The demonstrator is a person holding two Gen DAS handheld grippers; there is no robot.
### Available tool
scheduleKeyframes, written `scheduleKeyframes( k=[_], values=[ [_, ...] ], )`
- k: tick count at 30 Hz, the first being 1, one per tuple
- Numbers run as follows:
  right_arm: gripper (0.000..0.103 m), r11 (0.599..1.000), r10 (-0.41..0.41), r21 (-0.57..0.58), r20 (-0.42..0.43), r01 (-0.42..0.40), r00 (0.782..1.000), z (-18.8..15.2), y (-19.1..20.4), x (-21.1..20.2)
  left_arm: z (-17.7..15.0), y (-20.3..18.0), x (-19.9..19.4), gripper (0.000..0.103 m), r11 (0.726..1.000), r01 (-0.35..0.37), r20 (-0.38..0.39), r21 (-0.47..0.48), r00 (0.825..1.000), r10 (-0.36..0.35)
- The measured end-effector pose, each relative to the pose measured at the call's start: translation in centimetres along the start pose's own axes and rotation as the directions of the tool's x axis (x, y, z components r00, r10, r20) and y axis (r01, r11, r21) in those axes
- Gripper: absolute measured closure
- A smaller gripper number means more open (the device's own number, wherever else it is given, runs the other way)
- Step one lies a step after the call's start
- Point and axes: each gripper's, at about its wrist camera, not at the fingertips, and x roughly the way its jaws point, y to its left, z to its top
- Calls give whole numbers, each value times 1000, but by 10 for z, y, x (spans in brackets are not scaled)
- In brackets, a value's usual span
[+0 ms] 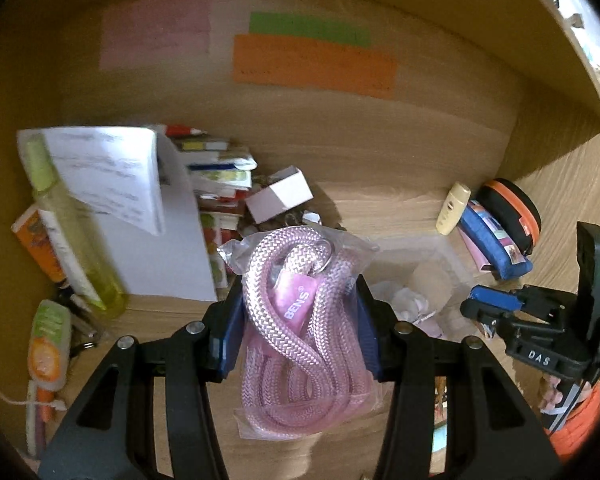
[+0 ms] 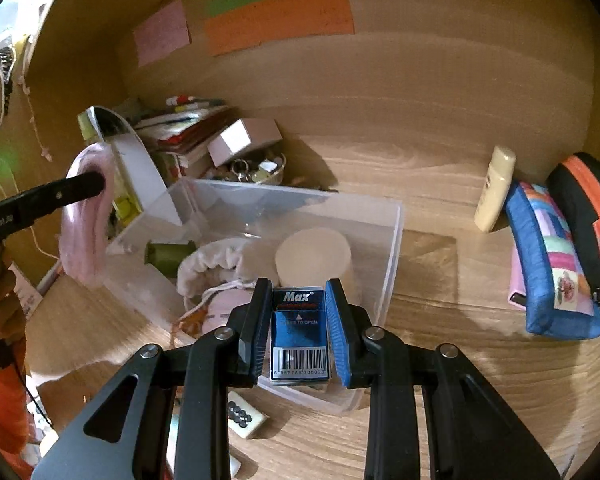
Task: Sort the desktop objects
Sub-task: 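Lower the Max box and pink rope bag into the clear box, opening both grippers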
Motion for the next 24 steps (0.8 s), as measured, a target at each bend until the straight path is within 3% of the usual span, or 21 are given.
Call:
scheduleKeyframes(
  k=[11, 16, 24],
  values=[
    [78, 1000, -3, -17, -43, 2, 999, -8, 2, 19, -4, -2, 48, 54, 1000, -8, -75, 27, 997, 10],
    [78, 1000, -1, -12, -56, 0, 998, -10, -1, 22, -12, -6, 61, 56, 999, 31, -128, 33, 991, -27],
    [77, 999, -16, -32, -60, 14, 998, -8, 0, 22, -14, -16, 40, 56, 996, -9, -69, 94, 997, 16]
  ],
)
